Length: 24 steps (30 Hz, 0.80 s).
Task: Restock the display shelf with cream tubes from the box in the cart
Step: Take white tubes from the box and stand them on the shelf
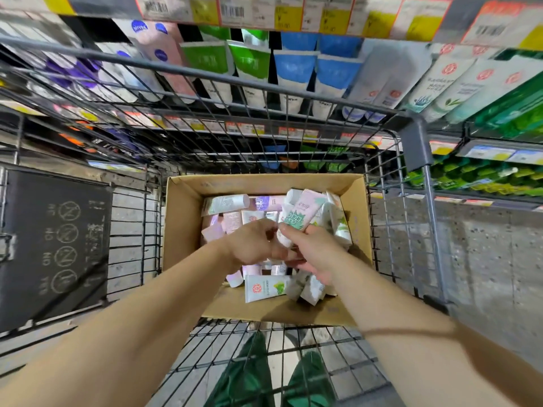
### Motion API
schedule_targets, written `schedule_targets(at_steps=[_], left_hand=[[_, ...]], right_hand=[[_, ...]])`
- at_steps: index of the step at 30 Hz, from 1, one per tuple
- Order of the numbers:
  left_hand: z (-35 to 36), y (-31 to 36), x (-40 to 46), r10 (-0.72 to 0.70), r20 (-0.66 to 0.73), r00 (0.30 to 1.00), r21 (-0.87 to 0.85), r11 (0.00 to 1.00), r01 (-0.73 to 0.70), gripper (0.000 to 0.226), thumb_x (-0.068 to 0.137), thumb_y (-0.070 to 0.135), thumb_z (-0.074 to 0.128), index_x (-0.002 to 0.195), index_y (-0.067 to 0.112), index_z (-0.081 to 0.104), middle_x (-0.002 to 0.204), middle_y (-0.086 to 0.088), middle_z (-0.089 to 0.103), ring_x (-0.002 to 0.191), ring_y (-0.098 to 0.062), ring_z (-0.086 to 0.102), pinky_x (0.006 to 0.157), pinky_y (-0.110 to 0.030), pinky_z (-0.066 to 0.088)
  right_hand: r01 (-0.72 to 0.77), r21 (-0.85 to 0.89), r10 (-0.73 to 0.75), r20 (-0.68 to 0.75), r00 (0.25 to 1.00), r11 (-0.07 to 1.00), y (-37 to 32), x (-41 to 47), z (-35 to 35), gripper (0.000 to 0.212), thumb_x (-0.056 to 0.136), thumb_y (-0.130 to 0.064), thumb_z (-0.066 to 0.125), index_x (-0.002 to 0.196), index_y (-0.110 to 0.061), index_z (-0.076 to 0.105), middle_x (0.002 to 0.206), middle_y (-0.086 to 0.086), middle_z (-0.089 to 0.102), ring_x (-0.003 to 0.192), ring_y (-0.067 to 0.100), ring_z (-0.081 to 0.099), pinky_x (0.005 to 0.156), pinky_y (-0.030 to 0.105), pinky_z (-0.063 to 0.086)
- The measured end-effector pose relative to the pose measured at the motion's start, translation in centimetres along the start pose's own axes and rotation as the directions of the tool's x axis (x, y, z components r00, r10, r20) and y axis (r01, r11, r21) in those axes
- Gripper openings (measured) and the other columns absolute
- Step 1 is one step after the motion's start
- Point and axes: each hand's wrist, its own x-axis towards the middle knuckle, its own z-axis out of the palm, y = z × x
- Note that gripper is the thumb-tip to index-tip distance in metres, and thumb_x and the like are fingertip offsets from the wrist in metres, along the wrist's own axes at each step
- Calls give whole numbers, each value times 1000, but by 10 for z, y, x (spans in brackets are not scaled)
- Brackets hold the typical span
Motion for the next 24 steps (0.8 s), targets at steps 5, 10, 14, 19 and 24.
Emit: schedule_targets(at_steps=[5, 10, 14, 19, 24], left_hand=[[-11, -39, 16, -245, -282, 927, -325, 934, 148, 21, 79, 21, 78, 94, 15, 64, 99, -8, 67, 86, -20, 61, 83, -33, 49], [16, -53, 30, -294, -572, 765, 39, 923, 384, 42, 80, 36, 76, 105, 14, 50, 94, -4, 54, 88, -22, 59, 73, -32, 49], [17, -57, 38, -364, -580, 729, -97, 919, 382, 38, 77, 32, 80, 90, 13, 50, 84, -3, 57, 70, -20, 58, 55, -29, 48], [16, -49, 26, -436, -439, 786, -317, 893, 318, 34, 78, 24, 80, 100, 4, 64, 92, -10, 67, 71, -21, 65, 67, -35, 59], [15, -18, -9, -261, -326, 909, -352, 925, 139, 19, 84, 21, 74, 97, 13, 63, 99, -4, 67, 84, -16, 59, 70, -29, 49]], right_hand=[[75, -6, -75, -98, 992, 997, 8, 3, -18, 30, 91, -29, 65, 117, -16, 57, 111, 1, 66, 99, 20, 63, 77, 34, 54], [60, -6, -61, -119, 991, 998, 20, 6, -36, 24, 92, -25, 63, 115, -20, 55, 112, -1, 65, 104, 24, 63, 92, 49, 53], [79, -26, -81, -129, 988, 997, 25, 2, -43, 24, 93, -23, 62, 116, -18, 56, 108, -1, 65, 107, 27, 62, 91, 48, 52], [79, -18, -81, -139, 987, 997, 20, -9, -44, 25, 92, -23, 63, 116, -16, 56, 115, 1, 63, 105, 24, 62, 92, 46, 52], [83, -6, -83, -70, 994, 997, -7, -42, -41, 27, 94, -21, 62, 120, -21, 52, 110, -4, 60, 96, 15, 59, 86, 43, 53]])
